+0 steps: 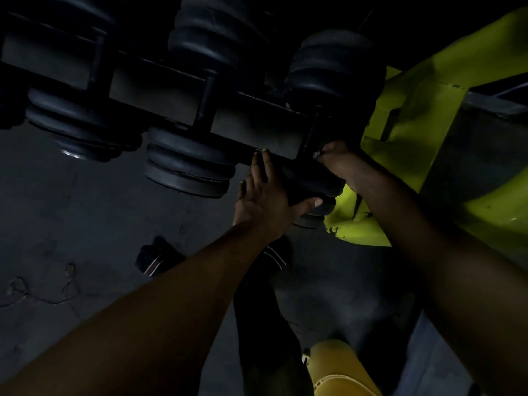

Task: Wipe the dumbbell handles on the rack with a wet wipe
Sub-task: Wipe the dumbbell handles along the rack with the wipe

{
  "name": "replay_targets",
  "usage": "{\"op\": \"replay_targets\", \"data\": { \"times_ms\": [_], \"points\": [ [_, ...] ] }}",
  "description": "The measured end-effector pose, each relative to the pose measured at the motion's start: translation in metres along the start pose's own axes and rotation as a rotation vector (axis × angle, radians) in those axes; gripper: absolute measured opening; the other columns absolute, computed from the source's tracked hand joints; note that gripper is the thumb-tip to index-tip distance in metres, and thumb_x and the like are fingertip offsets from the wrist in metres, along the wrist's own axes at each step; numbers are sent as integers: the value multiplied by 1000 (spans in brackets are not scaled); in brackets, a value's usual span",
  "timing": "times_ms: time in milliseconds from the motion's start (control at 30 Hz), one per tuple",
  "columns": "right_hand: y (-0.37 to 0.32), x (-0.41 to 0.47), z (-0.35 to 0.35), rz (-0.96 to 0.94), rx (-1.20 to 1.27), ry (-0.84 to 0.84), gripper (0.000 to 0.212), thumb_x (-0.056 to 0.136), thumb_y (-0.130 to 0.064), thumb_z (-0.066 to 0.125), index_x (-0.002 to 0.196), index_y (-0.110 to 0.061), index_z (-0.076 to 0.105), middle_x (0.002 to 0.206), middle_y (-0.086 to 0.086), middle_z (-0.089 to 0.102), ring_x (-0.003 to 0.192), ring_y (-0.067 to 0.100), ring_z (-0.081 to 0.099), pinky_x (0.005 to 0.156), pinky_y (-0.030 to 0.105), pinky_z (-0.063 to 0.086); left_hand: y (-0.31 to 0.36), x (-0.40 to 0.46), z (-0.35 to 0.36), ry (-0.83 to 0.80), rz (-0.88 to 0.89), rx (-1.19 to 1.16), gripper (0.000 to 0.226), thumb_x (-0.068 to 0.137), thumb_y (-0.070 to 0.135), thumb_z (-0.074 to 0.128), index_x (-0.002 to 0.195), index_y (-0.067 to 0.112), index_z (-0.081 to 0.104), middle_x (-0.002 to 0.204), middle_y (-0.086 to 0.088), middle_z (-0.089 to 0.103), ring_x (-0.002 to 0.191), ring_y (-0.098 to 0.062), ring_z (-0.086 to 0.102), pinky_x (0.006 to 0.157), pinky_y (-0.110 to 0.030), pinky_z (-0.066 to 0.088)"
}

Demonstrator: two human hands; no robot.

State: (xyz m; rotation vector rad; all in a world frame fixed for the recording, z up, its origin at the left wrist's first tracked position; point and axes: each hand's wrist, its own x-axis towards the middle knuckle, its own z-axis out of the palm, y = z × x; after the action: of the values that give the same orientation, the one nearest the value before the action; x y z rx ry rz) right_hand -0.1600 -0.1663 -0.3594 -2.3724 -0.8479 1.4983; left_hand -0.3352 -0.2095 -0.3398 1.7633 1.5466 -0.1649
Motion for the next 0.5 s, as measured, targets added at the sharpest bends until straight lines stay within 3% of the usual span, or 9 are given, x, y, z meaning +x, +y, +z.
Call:
{"op": "replay_targets", "data": {
  "times_ms": [100, 167, 333, 433, 500],
  "points": [
    [3, -7, -6, -44, -38, 24, 6, 91, -13, 64, 93, -9, 60, 75, 5, 54, 67, 14, 51, 57, 24, 38, -2, 0, -1, -10, 5, -20, 141, 62, 96, 51, 160, 15, -10, 169, -15, 1, 154, -34, 15, 119, -54, 29],
    [2, -13, -13, -73, -72, 25, 13, 87, -10, 67, 97, -2, 66, 80, 6, 58, 75, 16, 55, 60, 21, 41, -1, 0, -2, -23, -4, -36, 141, 62, 95, 54, 160, 14, -10, 169, -15, 0, 154, -34, 14, 120, -54, 29],
    [-18, -38, -18, -75, -22, -79, 22, 90, -1, 61, 111, 3, 64, 80, 9, 55, 62, 9, 46, 38, 6, 33, -2, 1, -14, -109, 19, -48, 138, 69, 86, 61, 159, 12, -12, 169, -13, -6, 155, -32, 8, 121, -55, 25],
    [-29, -50, -10, -66, 58, -77, 17, 91, 1, 59, 106, -5, 62, 72, 2, 52, 62, 6, 46, 40, 5, 33, -17, 4, -28, -161, 85, -84, 125, 66, 88, 53, 160, 21, 4, 166, -10, 12, 151, -32, 21, 116, -55, 33],
    [-31, -54, -1, -61, 125, -46, 17, 90, -1, 61, 106, -4, 62, 74, 1, 55, 67, 6, 49, 51, 8, 38, -26, -1, -41, -177, 152, -86, 110, 69, 85, 50, 154, 24, 18, 157, -6, 28, 144, -30, 33, 111, -50, 38]
  ]
}}
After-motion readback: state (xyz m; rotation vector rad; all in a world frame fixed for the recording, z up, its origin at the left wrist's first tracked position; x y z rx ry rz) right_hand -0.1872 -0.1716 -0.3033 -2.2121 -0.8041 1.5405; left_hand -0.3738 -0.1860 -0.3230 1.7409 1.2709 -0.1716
